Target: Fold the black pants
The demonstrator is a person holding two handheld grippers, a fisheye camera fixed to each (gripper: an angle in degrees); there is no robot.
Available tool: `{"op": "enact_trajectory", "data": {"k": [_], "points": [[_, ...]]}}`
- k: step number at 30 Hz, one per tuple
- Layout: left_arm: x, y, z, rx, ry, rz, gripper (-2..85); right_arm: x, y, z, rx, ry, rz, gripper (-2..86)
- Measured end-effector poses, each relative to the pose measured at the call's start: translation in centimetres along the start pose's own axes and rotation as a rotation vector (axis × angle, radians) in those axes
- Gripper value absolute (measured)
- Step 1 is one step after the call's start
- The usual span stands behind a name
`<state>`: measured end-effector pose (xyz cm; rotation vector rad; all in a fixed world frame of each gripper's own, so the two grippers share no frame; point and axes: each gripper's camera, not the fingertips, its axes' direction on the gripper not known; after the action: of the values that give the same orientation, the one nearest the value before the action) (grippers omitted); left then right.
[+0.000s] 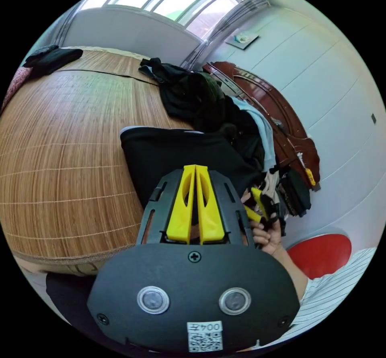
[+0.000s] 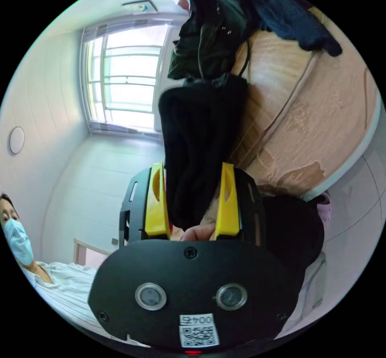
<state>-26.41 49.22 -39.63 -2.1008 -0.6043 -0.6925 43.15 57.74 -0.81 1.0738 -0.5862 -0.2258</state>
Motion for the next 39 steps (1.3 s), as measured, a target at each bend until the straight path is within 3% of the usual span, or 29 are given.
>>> {"op": "enact_trajectory", "data": {"k": [5,12,14,16,19,23,26,28,32,34,39], "points": [[3.0,0.9,3.7,-0.074,-0.176,0.242,0.2,-1.4,-2.0,-3.7,0.192,0.035,0.064,21.7],[2.3,2.2,6.5,-0.122,-0.223,0.247,0.2,-4.4,-4.1,0.7,0.132,0.178,-0.003,22.3],[1.7,2.3,6.4,-0.101,-0.211,0.225,0.3,-7.3,-4.2,2.9,0.125,0.299,-0.087,20.0],[1.4,2.2,6.1,-0.092,-0.205,0.219,0.3,-9.5,-4.4,4.7,0.114,0.450,-0.119,11.7],[0.7,2.0,5.5,-0.066,-0.186,0.173,0.3,-14.5,-4.6,8.2,0.075,0.594,-0.300,6.9],[0.2,2.6,3.8,0.055,-0.241,0.054,0.3,-24.6,-1.6,13.0,-0.005,0.639,-0.824,5.7],[1.0,2.5,2.8,0.118,-0.281,0.018,0.3,-26.4,0.5,12.8,0.010,0.590,-1.018,5.8],[1.5,2.1,2.8,0.111,-0.309,0.022,0.3,-23.6,-1.6,11.8,0.036,0.587,-0.890,6.4],[2.9,0.8,3.1,0.034,-0.338,0.090,0.4,-8.7,-9.0,9.8,-0.028,0.559,-0.298,8.6],[3.3,0.1,2.6,0.015,-0.324,0.091,0.6,-6.2,-9.4,7.9,0.010,0.373,-0.251,9.8],[3.8,-1.9,-3.2,0.093,-0.256,0.065,2.1,-8.2,-7.7,4.9,0.108,0.426,-0.287,11.7]]}}
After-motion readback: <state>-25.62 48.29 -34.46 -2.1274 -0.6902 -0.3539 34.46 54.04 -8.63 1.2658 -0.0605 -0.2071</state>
